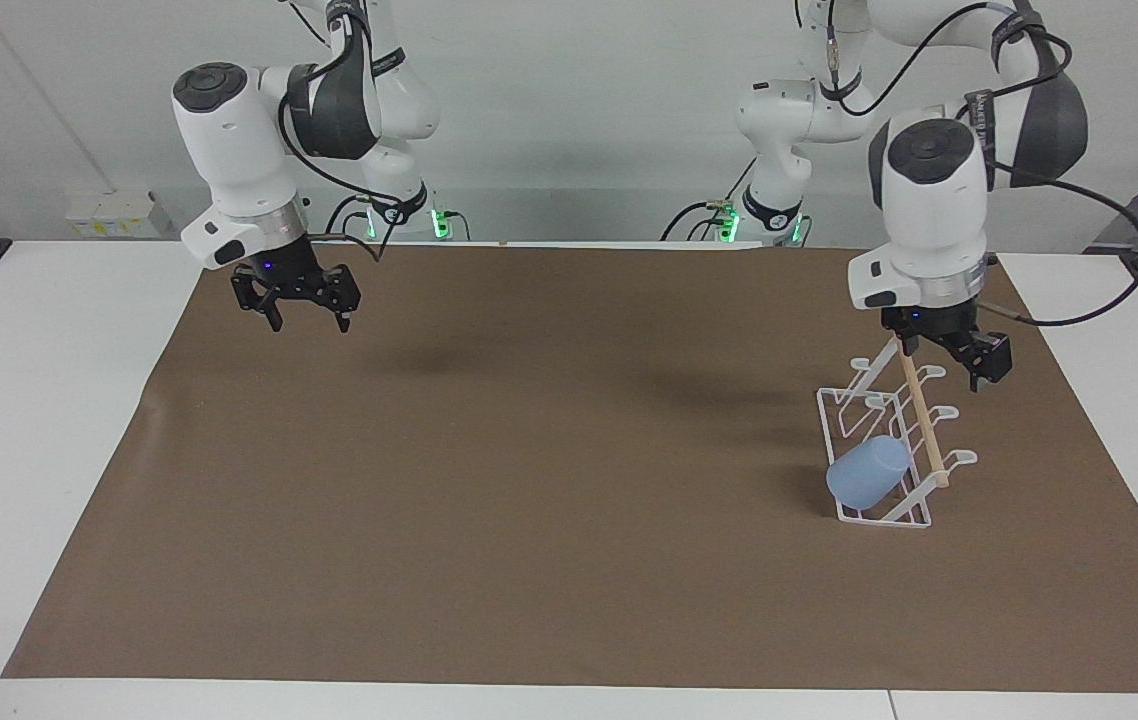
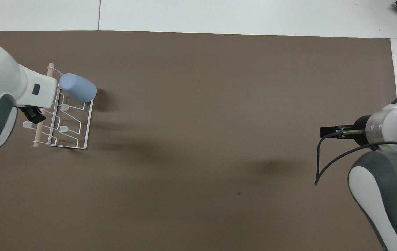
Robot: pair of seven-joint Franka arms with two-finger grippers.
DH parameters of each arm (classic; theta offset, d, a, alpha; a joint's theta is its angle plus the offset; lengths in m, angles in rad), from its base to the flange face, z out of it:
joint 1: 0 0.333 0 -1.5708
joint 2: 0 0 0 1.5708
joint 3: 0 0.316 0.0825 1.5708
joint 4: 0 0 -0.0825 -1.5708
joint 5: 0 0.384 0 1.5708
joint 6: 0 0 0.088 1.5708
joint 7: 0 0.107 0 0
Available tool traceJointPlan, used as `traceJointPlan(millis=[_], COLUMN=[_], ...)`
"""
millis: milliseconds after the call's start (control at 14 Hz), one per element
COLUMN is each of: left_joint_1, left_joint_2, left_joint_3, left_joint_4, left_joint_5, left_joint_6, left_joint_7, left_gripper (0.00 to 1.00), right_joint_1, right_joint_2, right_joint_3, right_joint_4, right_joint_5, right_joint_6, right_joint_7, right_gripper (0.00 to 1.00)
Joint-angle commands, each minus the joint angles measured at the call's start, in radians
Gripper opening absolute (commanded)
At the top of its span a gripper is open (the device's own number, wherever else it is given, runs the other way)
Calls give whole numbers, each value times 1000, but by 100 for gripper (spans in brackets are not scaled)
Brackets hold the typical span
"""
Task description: Hang cup on cup holder
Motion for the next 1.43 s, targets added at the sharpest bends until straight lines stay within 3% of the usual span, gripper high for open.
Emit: traceJointPlan(millis=[0, 214, 357, 643, 857, 1214, 1357], left_joint_1=[36, 72, 72, 75, 70, 67, 72], left_joint_2=[-57, -80, -88, -71, -81, -103, -112], left_joint_3=[-5, -3, -3, -3, -11, -16, -8], left_joint_4=[-19, -16, 10, 194, 197, 168, 151], left_joint_5=[-131, -298, -320, -366, -378, -410, -440], left_joint_6=[-21, -55, -69, -216, -237, -314, -314], left_joint_7=[-7, -116, -170, -173, -200, -453, -472], left_gripper=[100, 100, 100, 100, 100, 100, 100], right_joint_1=[0, 3, 3, 1, -2, -8, -8], right_joint_2=[-10, 2, 18, 41, 48, 36, 13], right_joint_3=[2, 2, 4, 5, 4, 4, 4], right_joint_4=[-9, 32, 89, 186, 256, 324, 327], right_joint_5=[23, 23, 22, 22, 22, 22, 22], right_joint_6=[7, -2, -22, -122, -206, -301, -349], right_joint_7=[-29, -27, -29, -26, -26, -26, -26], right_gripper=[100, 100, 100, 100, 100, 100, 100])
